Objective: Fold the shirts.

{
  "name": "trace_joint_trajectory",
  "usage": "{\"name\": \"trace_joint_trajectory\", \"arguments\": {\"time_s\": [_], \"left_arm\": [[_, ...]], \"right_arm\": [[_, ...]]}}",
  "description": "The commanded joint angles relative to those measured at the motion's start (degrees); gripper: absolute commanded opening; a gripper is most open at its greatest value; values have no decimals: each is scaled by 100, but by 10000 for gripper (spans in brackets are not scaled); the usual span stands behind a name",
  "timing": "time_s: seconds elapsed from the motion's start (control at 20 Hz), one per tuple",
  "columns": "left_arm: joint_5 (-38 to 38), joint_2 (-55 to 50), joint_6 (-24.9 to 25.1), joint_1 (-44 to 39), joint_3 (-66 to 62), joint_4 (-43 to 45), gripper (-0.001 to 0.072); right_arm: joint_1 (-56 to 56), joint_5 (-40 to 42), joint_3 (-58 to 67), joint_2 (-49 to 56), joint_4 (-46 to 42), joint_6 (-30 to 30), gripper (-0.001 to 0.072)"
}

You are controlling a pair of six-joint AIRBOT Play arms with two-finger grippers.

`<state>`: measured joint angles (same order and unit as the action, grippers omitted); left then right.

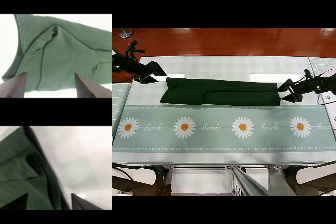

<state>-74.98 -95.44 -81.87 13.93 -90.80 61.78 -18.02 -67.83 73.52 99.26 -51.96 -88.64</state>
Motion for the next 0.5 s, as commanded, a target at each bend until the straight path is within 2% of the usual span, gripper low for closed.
{"name": "trace_joint_trajectory", "arguments": {"time_s": [0.0,0.05,0.1,0.2,0.25,0.3,0.35,0.4,0.45], "left_arm": [[83,85,37,-83,-4,24,698],[81,83,35,-125,-4,17,698],[81,81,37,-184,-4,17,698],[81,81,35,-308,-4,20,697],[70,83,35,-369,-4,17,692],[28,81,35,-431,-4,20,590],[-57,81,63,-474,-4,17,302],[-160,83,205,-516,-4,-4,47],[-278,83,319,-557,-4,-42,34]], "right_arm": [[232,127,4,236,55,-92,607],[302,142,7,264,50,-94,588],[358,155,11,267,48,-94,474],[385,9,101,258,63,-63,26],[382,-164,188,234,48,-48,22],[363,-323,260,144,2,-22,22],[337,-409,271,-9,-81,-20,22],[337,-479,273,-225,-295,-28,21],[337,-564,271,-448,-522,-35,21]]}}
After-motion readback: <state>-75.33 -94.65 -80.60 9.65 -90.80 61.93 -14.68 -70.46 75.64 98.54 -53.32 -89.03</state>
